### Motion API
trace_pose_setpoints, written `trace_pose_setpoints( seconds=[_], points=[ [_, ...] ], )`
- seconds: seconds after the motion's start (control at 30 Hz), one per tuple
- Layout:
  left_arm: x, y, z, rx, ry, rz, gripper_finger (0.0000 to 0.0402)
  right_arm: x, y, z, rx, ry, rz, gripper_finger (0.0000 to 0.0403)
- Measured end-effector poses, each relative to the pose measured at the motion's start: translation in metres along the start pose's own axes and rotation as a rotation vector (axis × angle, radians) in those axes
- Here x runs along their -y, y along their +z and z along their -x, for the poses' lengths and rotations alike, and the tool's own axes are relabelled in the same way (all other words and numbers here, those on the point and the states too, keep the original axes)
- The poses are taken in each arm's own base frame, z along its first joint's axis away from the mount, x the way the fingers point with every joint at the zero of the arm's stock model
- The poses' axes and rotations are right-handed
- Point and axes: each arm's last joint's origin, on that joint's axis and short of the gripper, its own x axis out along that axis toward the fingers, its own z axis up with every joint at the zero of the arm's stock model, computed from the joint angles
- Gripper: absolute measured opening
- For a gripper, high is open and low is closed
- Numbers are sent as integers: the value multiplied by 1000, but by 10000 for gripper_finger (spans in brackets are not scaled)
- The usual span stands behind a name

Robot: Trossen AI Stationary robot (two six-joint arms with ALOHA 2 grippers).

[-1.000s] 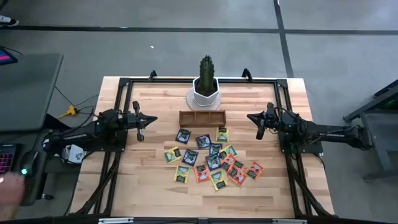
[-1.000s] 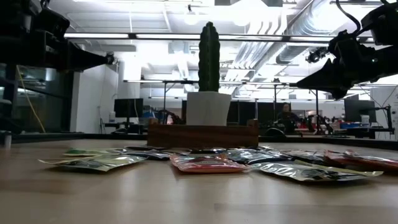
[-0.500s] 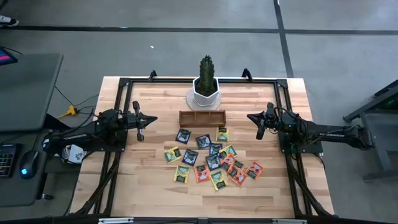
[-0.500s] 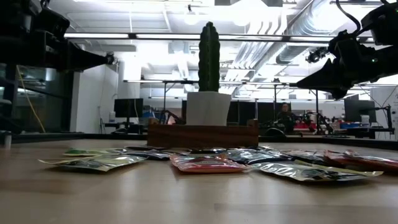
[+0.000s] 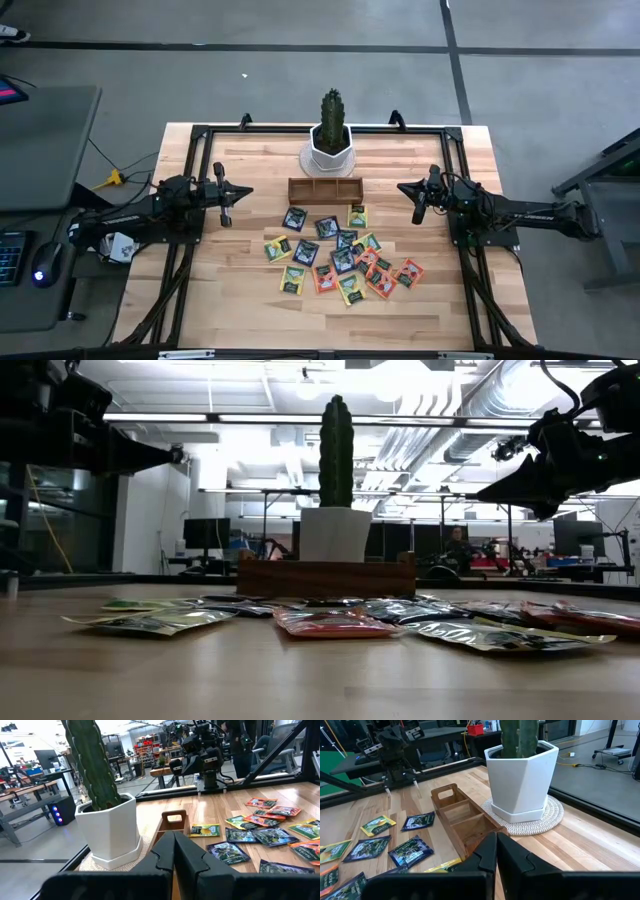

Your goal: Pick & Place Tea

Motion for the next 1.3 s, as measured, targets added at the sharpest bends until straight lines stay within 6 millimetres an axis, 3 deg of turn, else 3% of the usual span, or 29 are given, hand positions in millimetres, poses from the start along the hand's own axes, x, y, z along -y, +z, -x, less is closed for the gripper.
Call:
trace_pose_setpoints(
  seconds=[0.83,1.03,1.3],
  points=[
    [0,0,0,0,0,1,1,0,0,0,0,0,0,7],
    [0,1,0,2,-2,81,1,0,0,0,0,0,0,9],
    [2,6,1,34,-95,110,1,0,0,0,0,0,0,5]
  ],
)
